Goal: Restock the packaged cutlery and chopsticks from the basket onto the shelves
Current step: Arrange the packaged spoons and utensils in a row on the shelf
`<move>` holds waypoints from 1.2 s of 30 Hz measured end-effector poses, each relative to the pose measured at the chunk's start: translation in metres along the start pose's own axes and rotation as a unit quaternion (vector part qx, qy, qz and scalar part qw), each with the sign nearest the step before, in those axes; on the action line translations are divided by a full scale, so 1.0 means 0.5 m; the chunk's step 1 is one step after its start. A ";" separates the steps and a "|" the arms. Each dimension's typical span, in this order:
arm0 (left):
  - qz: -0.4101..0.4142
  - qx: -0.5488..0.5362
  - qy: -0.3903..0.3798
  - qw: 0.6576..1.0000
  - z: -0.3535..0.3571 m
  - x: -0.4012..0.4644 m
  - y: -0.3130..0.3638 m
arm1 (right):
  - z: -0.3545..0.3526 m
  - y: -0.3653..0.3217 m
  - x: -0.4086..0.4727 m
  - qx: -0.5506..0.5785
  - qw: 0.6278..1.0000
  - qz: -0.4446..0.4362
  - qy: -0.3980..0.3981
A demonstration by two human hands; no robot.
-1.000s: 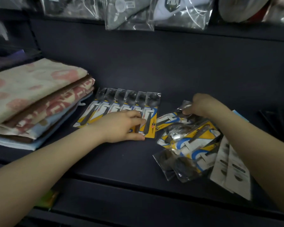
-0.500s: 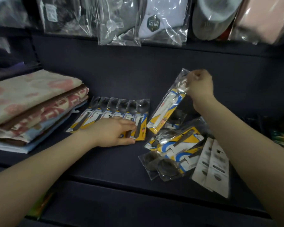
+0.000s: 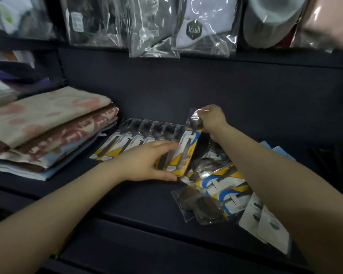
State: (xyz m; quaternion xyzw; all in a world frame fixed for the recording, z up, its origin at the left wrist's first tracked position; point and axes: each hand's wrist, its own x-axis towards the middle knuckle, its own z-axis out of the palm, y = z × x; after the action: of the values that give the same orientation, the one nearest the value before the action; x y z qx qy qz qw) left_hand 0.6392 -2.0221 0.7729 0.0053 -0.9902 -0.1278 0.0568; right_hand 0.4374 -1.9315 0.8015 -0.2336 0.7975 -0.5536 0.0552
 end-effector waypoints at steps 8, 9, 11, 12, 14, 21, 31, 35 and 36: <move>0.023 0.011 -0.050 0.998 0.026 0.033 0.000 | -0.127 0.017 -0.008 -0.400 0.907 -0.097 -0.088; 0.028 0.023 -0.051 0.998 0.026 0.035 0.001 | -0.140 0.023 -0.012 -0.421 0.897 -0.079 -0.109; 0.039 0.047 -0.049 0.997 0.027 0.040 0.002 | -0.151 0.043 -0.020 -0.440 0.884 -0.039 -0.155; 0.039 0.055 -0.048 0.997 0.029 0.041 0.003 | -0.152 0.053 -0.025 -0.435 0.883 -0.022 -0.173; 0.035 0.056 -0.043 0.997 0.029 0.043 0.008 | -0.148 0.070 -0.025 -0.386 0.904 0.009 -0.181; 0.024 0.091 -0.026 0.995 0.037 0.054 0.024 | -0.172 0.058 -0.003 -0.132 0.982 0.088 -0.098; 0.006 0.100 -0.050 0.994 0.032 0.056 0.034 | -0.183 -0.023 -0.036 0.165 0.972 -0.116 0.119; -0.020 -0.127 0.112 0.985 -0.007 0.037 0.052 | -0.167 -0.073 -0.094 0.265 0.946 -0.147 0.119; -0.044 -0.183 0.174 0.967 -0.019 0.026 0.055 | -0.156 -0.083 -0.105 0.290 0.941 -0.141 0.106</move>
State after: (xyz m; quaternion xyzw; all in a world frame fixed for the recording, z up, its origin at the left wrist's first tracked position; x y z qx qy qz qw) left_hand 0.6274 -1.9983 0.7903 0.0604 -0.9238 -0.3058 0.2225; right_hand 0.4698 -1.8532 0.8601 -0.2571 0.5623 -0.7847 -0.0430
